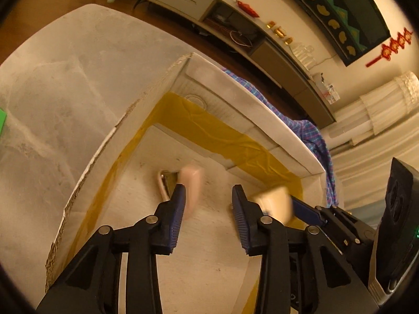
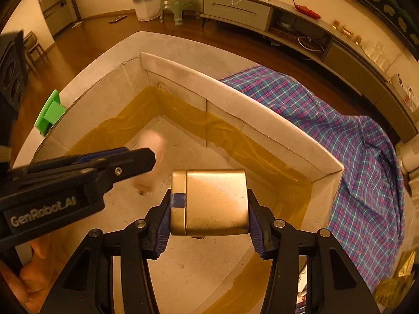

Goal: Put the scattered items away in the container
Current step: 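Open both grippers to drop the stapler and tin into the box, then move both grippers back toward the items on the shirt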

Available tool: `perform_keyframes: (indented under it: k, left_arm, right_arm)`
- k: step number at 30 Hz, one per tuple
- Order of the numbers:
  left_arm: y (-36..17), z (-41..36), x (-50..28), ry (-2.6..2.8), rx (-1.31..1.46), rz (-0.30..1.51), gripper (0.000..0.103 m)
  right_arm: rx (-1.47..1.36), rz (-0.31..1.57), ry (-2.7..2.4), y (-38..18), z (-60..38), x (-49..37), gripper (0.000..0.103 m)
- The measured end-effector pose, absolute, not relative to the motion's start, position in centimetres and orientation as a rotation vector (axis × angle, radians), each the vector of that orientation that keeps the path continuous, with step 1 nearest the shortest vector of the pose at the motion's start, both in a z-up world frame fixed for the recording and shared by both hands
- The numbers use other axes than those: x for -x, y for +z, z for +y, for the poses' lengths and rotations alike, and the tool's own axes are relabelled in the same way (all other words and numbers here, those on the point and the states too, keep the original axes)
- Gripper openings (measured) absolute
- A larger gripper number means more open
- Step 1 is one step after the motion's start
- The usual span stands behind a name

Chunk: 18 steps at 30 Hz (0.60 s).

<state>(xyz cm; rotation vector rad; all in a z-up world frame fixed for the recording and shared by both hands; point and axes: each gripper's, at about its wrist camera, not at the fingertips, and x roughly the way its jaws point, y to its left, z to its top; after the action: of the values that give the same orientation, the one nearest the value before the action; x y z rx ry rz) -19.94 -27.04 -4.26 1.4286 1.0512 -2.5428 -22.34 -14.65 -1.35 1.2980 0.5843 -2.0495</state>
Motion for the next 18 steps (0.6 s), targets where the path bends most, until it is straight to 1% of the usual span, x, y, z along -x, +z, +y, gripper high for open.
perform_keyframes:
  k: [2,5,7,9,10,12,14,18]
  left_arm:
    - [-3.9,-27.2,19.5,-2.559,-1.416,1.068,0.043]
    - [-2.7,-27.7,18.4,-2.580,-1.369,1.116,0.043]
    - [-1.2,-28.0,17.0,-2.610,-1.303,1.118,0.045]
    - [0.3,-28.1,15.2,-2.647,-1.231,1.096,0.047]
    - [1.3,-27.8,14.0,-2.674,-1.185,1.081,0.049]
    - [2.5,-27.0,11.9,-2.718,-1.121,1.057,0.050]
    - [3.4,-25.8,9.7,-2.771,-1.067,1.026,0.050]
    - [4.7,-21.8,5.7,-2.924,-1.017,0.889,0.050]
  right_arm:
    - [-1.291,0.580,-2.069,-0.9,-14.4,22.2,0.058]
    - [-1.274,0.545,-2.073,0.3,-13.3,21.2,0.058]
    - [-1.239,0.495,-2.084,1.7,-11.9,19.8,0.058]
    - [-1.206,0.435,-2.074,2.7,-10.4,18.4,0.059]
    - [-1.196,0.420,-2.064,2.9,-9.8,17.5,0.061]
    - [-1.200,0.417,-2.041,2.6,-8.5,15.9,0.061]
    - [-1.164,0.352,-2.032,3.0,-6.6,14.3,0.061]
    - [-1.053,0.204,-2.009,5.7,-1.5,10.8,0.061]
